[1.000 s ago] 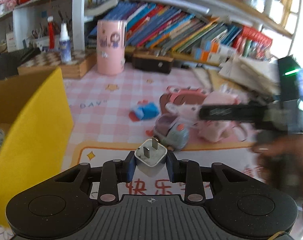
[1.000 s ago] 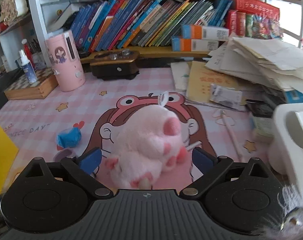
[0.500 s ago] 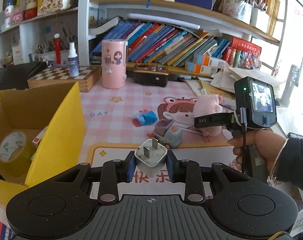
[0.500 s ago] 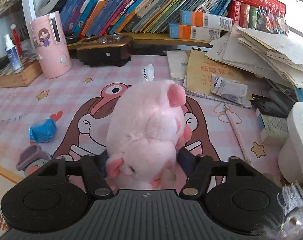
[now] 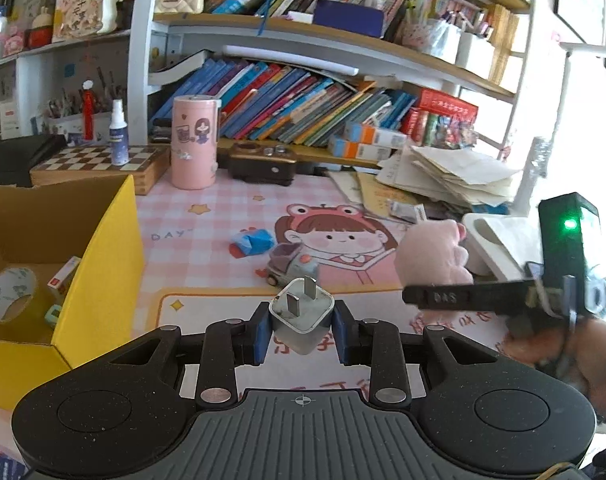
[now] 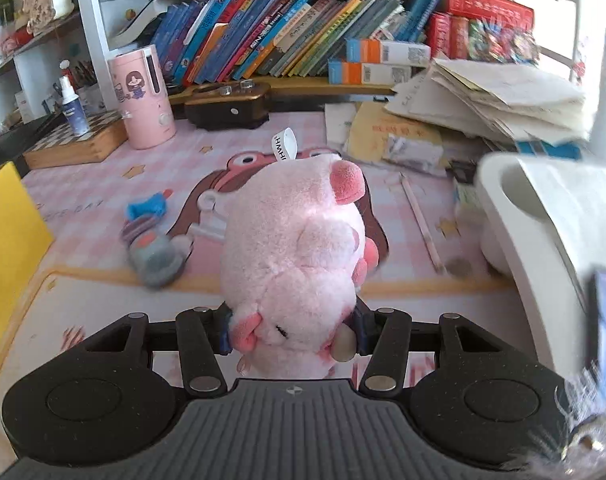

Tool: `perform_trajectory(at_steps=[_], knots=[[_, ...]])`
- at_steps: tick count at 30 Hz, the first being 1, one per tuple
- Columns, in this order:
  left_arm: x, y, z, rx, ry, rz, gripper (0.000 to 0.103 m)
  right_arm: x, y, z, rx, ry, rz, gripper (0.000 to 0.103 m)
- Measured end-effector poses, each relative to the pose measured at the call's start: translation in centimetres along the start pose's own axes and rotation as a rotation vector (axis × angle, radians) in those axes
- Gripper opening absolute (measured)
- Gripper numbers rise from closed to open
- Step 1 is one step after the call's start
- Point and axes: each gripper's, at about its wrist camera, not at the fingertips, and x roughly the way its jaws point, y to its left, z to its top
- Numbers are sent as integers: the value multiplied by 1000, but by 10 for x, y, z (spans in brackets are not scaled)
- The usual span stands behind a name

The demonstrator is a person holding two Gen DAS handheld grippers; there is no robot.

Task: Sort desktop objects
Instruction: 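Carry plug adapter with left gripper while right gripper carries plush pig toward yellow box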

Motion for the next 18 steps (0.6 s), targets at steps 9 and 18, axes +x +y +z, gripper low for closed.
perform_trajectory(at_steps=[9, 18], knots=[[-42, 21, -17, 0, -27, -74, 30, -70, 29, -31, 49, 28, 6, 49], [-97, 68, -49, -50, -39, -56, 30, -118, 96, -63, -12, -3, 25, 49]])
